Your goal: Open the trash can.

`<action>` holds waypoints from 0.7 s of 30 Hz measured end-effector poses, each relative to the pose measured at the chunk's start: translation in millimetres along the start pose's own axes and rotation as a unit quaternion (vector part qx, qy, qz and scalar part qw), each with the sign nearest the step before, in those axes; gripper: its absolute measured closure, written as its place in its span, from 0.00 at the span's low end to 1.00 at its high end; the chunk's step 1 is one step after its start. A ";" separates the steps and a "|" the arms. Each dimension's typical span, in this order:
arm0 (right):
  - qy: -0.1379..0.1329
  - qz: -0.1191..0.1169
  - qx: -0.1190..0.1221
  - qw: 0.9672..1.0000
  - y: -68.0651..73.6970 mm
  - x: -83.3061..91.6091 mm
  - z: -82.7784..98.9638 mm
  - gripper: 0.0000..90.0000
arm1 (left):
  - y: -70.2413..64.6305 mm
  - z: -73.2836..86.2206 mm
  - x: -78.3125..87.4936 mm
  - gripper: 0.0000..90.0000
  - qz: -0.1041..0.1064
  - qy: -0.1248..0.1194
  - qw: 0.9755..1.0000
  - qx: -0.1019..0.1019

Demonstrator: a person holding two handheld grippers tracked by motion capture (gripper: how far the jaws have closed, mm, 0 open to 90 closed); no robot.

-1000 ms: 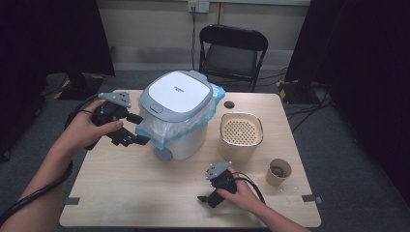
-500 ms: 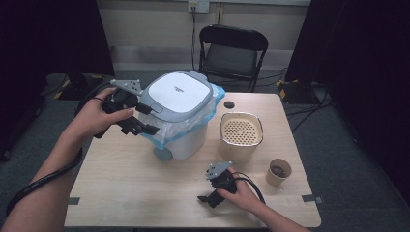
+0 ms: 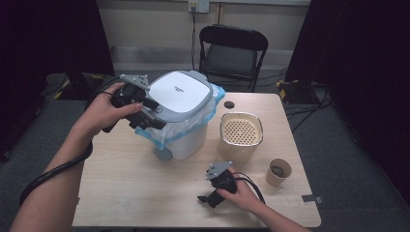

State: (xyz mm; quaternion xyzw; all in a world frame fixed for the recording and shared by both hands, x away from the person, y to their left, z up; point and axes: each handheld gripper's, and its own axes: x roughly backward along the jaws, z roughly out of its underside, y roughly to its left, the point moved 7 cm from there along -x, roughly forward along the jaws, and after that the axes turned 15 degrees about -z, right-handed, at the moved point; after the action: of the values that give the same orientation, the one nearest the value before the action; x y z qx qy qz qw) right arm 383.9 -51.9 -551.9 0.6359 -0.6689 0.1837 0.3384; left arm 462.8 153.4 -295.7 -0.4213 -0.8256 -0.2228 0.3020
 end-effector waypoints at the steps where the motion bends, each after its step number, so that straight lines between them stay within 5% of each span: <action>1: 0.000 0.000 0.000 1.000 0.0 0.0 0.0 0.00 | 0.6 1.9 -0.3 0.17 0.003 0.006 1.000 -0.005; 6: 0.001 0.000 0.002 1.000 -0.4 0.2 0.2 0.00 | 3.7 3.3 2.8 0.18 -0.004 -0.009 1.000 0.017; 12: 0.001 0.000 0.002 1.000 -0.4 0.1 0.1 0.00 | 3.0 2.4 13.9 0.19 -0.010 -0.039 0.999 0.020; 21: 0.000 0.001 0.003 1.000 -0.7 0.1 0.0 0.00 | -27.1 26.2 9.2 0.19 0.019 -0.033 0.999 0.000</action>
State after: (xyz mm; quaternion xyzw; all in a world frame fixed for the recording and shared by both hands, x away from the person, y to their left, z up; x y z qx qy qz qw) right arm 384.6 -52.0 -552.0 0.6362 -0.6688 0.1865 0.3363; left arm 427.9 160.1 -311.2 -0.4441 -0.8271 -0.2029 0.2784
